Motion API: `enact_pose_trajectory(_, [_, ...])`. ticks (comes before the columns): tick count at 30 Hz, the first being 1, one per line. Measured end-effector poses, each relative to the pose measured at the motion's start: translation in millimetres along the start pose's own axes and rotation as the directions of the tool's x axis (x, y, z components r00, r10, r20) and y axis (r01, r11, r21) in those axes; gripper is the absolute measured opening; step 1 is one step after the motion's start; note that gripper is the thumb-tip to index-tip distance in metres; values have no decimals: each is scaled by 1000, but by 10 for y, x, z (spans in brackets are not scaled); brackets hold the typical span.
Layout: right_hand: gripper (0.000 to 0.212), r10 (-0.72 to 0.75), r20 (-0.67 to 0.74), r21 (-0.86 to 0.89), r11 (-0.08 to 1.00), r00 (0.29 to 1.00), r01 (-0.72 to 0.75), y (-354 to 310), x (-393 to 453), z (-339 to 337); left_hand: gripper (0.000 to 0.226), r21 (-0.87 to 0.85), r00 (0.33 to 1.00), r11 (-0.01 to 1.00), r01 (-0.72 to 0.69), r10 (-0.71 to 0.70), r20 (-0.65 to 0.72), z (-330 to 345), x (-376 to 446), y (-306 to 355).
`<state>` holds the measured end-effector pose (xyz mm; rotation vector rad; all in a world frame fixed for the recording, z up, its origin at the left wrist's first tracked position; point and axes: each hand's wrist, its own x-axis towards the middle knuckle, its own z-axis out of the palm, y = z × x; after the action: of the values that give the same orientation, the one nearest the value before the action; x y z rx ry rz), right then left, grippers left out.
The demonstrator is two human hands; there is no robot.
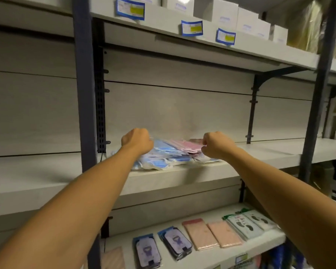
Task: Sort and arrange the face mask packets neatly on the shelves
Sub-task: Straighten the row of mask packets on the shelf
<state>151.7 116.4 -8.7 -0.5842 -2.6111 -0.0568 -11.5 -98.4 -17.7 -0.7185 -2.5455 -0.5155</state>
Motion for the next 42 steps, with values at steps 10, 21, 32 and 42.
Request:
enact_pose_trajectory(10, [22, -18, 4, 172, 985, 1000, 18, 129, 764, 492, 34, -227, 977, 951, 211, -198, 82, 319, 418, 20])
enact_pose_trajectory(21, [23, 90, 66, 291, 951, 994, -105, 605, 1658, 739, 74, -260, 912, 874, 410, -389, 131, 608, 694, 149])
enact_pose_trajectory(32, [48, 215, 198, 433, 856, 956, -282, 1050, 1866, 1317, 37, -461, 919, 802, 380, -386, 86, 799, 827, -51])
enact_pose_trajectory(42, [35, 162, 155, 580, 784, 975, -222, 983, 1890, 1279, 18, -623, 888, 724, 296, -448, -100, 815, 906, -190])
